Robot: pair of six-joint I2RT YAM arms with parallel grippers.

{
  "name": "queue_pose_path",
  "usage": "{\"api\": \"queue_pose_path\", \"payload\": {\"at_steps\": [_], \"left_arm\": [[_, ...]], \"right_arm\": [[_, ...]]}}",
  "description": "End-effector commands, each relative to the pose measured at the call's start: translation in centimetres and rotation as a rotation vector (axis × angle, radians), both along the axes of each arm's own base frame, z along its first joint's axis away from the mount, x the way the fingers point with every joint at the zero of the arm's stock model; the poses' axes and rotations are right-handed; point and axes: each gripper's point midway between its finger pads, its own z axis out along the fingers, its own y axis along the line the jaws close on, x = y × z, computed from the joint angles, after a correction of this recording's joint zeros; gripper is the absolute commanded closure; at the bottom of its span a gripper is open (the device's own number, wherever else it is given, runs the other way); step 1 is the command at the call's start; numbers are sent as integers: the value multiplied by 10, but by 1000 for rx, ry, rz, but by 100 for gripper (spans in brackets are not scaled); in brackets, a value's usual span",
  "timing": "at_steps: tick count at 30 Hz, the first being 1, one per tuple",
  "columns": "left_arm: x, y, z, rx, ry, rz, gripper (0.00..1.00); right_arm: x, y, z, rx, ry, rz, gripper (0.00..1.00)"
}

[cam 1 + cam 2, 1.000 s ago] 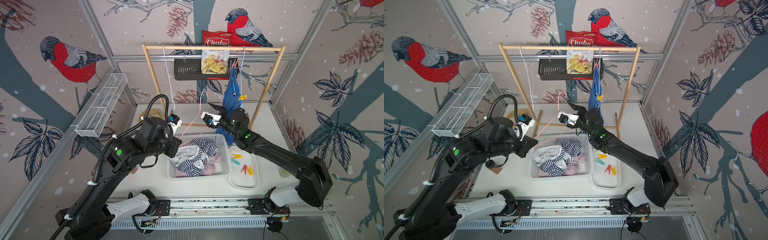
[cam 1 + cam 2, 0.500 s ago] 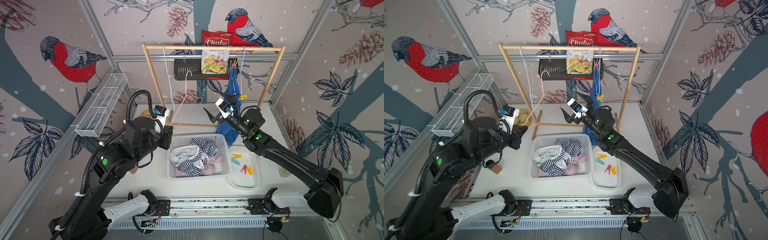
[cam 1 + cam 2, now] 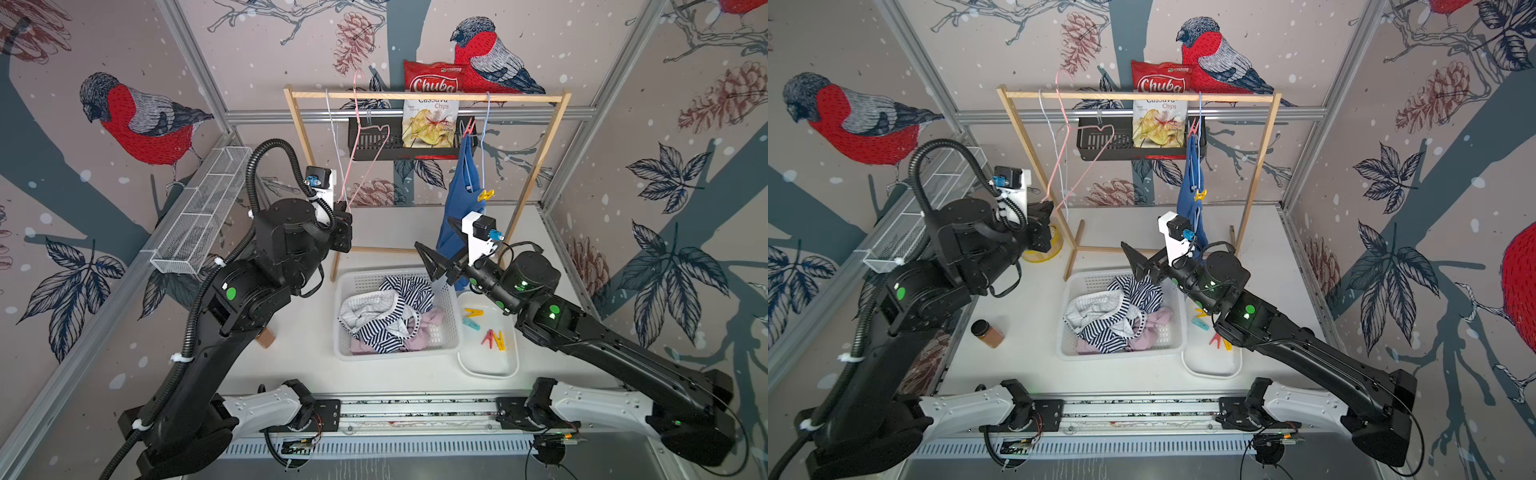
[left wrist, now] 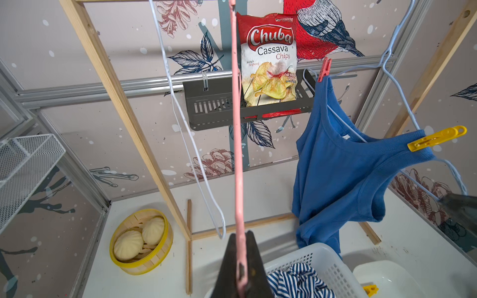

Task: Remove the clothespins securing tank tops to the hanger
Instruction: Place the hanger on the clothesline.

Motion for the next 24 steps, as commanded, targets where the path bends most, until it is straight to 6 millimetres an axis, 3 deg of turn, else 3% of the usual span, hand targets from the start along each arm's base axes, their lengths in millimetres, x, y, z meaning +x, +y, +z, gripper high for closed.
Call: {"api": "queue_pose_path", "payload": {"at_steps": [1,10,18,24], "left_arm": [[10,-3,19,-11,-64,24,100],[35,-13,12,31,-51,72,100],[64,-11,-17,42,27,83,100],[67,-14,-39,46,70,70,100]], "right_arm": [[-1,-18,-9,49,94,-87,0],[-33,-41,-45,95,201,-69,0],[-31,-85,-74,126,271,-203,0],[-30,-106,-91,131,299,-271,0]]}}
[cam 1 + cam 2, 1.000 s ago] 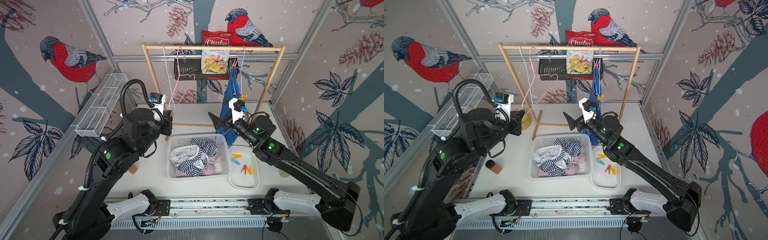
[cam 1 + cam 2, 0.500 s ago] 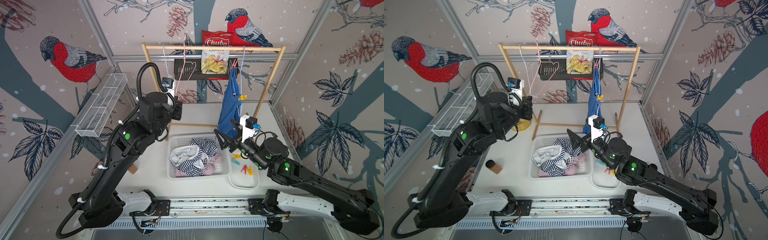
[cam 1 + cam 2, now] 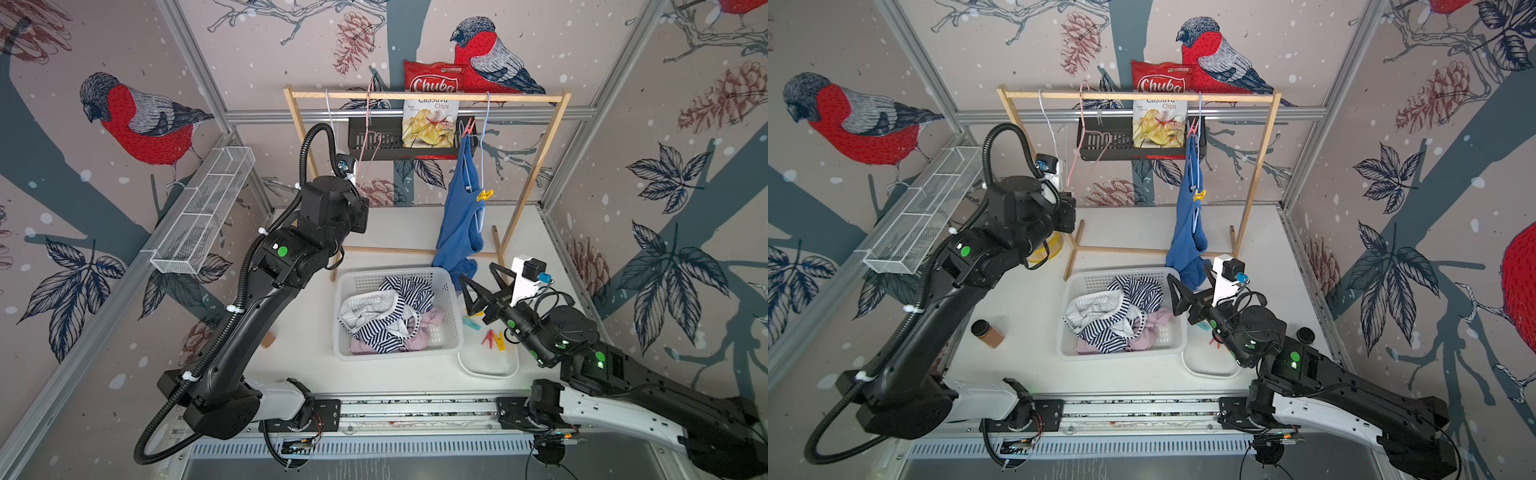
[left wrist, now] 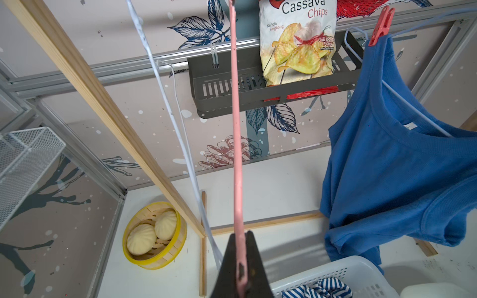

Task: Remove the clothespins securing tank tops to the hanger
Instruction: Place the hanger on the clothesline.

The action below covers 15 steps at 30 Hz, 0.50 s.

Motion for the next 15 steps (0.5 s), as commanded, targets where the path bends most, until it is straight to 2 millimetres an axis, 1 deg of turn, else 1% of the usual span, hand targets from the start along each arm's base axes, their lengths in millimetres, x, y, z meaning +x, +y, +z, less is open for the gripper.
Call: {"api": "queue_pose_path", "payload": {"at_steps": [1,5,11,14,15], "left_arm": [[1,-4,0,-48,-9,-14,100],[-5,-3,-8,-65,7,-20,100],[-11,-3,-13,-72,22,-36,100],[-15,-2,-15,-78,19,-46,91],[-17,-2,-16,-80,21,-52,86]], "right_arm": [[5,-14,-11,4,35,-70,0],[6,-19,-17,-5,47,-92,0],[7,-18,-18,-13,44,-97,0],[8,-17,-23,-23,53,-100,0],[8,-17,-24,-26,56,-103,0]]}}
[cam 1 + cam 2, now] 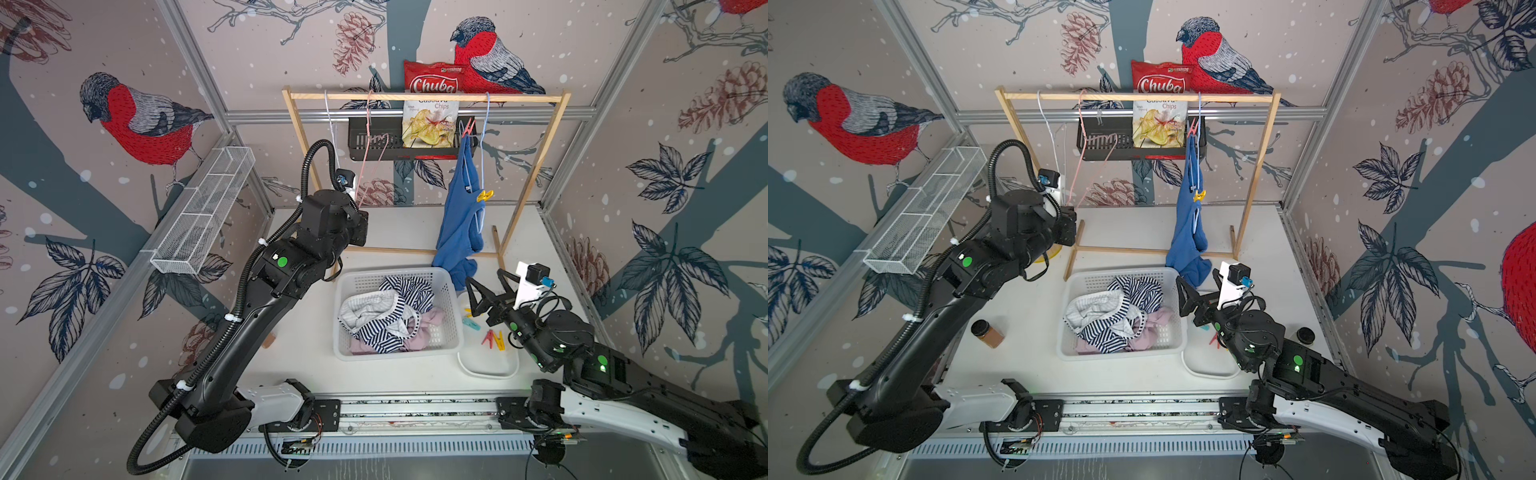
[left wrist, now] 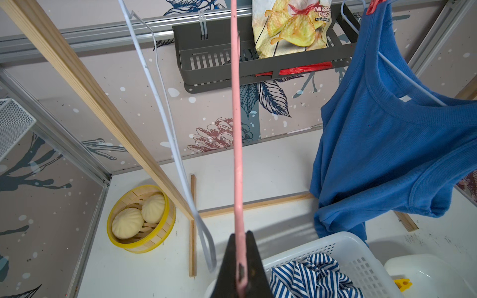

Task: Remove the clothespins securing tank tops to the hanger
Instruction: Place the hanger on the clothesline.

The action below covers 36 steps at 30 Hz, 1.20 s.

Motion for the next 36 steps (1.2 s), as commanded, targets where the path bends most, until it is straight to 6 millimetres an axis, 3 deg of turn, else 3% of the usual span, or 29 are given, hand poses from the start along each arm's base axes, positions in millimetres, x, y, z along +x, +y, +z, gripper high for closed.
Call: {"api": "queue_pose_path", "payload": {"at_steps": [1,6,8,12,16,21,26,30,36], "left_arm": [[-1,-3,10,-54,-34,-13,81],[-7,0,0,-46,-13,-15,58],[-9,2,-4,-44,-1,-10,43],[-18,12,2,-57,-13,12,1],[-32,27,16,-68,-57,29,1],[-59,28,44,-161,-165,-60,1],[-79,5,65,-242,-218,-230,6],[-89,-27,69,-249,-218,-368,8],[-100,-65,76,-295,-228,-509,8]], "right_arm": [[3,-3,-4,-6,9,-28,0],[3,-3,-8,-8,18,-29,0],[3,-3,-10,-12,20,-30,0],[3,-4,-9,-11,19,-33,0],[4,-9,-5,-10,16,-52,0],[3,-14,-11,-29,35,-64,0],[3,-31,-21,-13,77,-120,0],[5,-51,-22,29,91,-200,0],[8,-64,-20,20,95,-273,0]]}}
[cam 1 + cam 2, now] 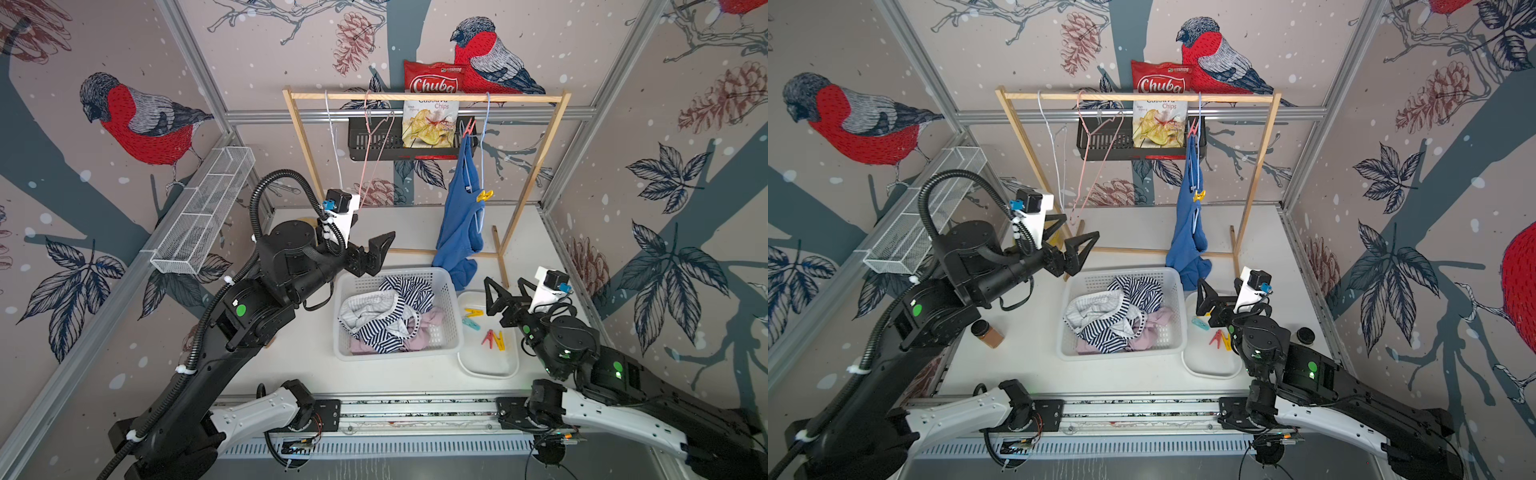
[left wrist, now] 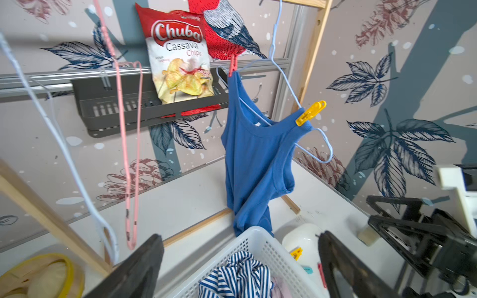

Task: Remove the clothespins securing tank tops to the hanger
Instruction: Place the hanger on the clothesline, then pick up the hanger from the clothesline.

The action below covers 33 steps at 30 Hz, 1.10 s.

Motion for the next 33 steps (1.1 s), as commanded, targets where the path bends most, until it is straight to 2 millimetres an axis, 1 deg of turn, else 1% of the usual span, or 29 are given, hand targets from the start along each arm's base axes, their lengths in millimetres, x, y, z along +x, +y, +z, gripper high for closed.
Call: {"api": "queue_pose_path", "payload": {"at_steps": [1,4,8,11,13,15,16,18,22,24,26,29,33], "left_arm": [[-8,-18,26,-85,-68,-83,8],[-7,-30,26,-77,-68,-104,8],[-5,-47,20,-53,-56,-116,8],[0,-58,14,-33,-42,-110,8],[3,-66,12,-27,-34,-112,8],[7,-77,8,-25,-23,-123,8],[9,-81,6,-19,-17,-127,8],[16,-89,0,5,7,-122,8],[20,-106,-2,5,18,-139,9],[23,-115,-2,-2,19,-137,9],[26,-126,-3,14,21,-126,9],[27,-143,-4,28,14,-103,10],[30,-165,-5,5,26,-112,12]], "right_arm": [[4,-14,2,5,4,-84,0],[6,-10,0,-15,5,-84,0],[10,5,-2,-29,18,-17,0],[22,19,-8,-43,62,42,0],[38,23,-21,-63,117,54,0],[54,20,-31,-62,157,32,0],[60,16,-32,-56,155,18,0],[68,6,-28,-33,136,0,0],[79,-22,-20,13,122,-45,0],[86,-38,-23,27,145,-67,0],[92,-49,-25,47,160,-68,0],[95,-57,-22,79,154,-50,0],[98,-60,-12,102,126,-36,0]]}}
